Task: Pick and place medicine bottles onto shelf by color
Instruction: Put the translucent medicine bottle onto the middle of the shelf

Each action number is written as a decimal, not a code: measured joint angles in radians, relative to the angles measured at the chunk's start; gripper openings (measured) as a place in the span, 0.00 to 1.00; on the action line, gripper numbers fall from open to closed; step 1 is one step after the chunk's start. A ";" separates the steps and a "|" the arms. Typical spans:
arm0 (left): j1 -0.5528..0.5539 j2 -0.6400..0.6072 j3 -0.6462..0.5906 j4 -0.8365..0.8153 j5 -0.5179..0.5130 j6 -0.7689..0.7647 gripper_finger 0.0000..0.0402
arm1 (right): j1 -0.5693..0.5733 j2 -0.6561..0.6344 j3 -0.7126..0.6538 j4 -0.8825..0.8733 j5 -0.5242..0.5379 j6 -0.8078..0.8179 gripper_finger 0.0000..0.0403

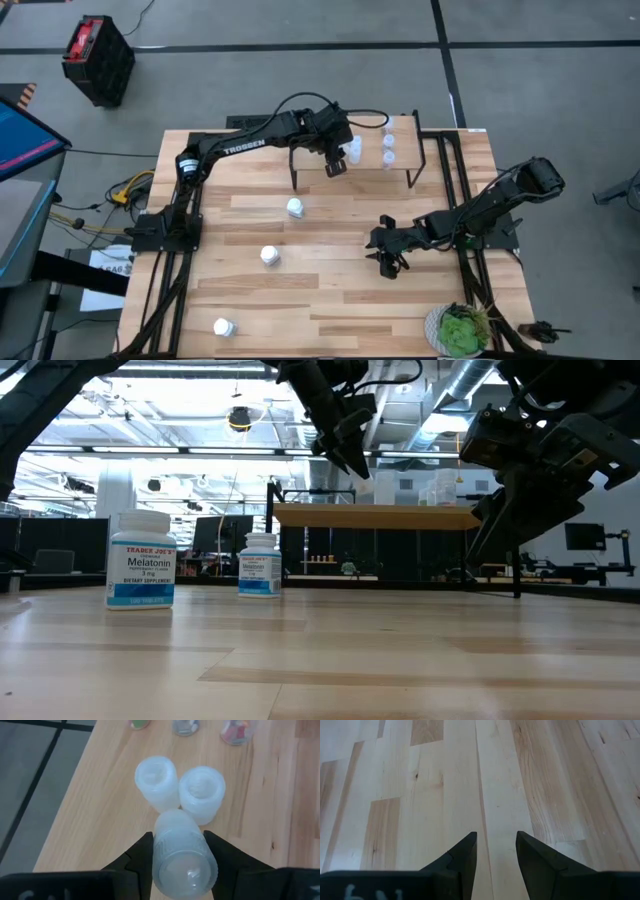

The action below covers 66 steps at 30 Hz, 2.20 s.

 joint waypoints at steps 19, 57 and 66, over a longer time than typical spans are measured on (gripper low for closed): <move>0.092 0.005 0.000 -0.093 0.056 -0.012 0.29 | 0.000 0.000 0.000 -0.006 0.000 0.000 0.39; 0.078 0.006 -0.009 -0.144 -0.048 0.210 0.46 | 0.000 0.000 0.000 -0.012 -0.001 0.001 0.39; 0.078 0.006 -0.011 -0.176 0.038 0.247 0.46 | 0.000 0.000 0.000 -0.015 -0.002 0.001 0.39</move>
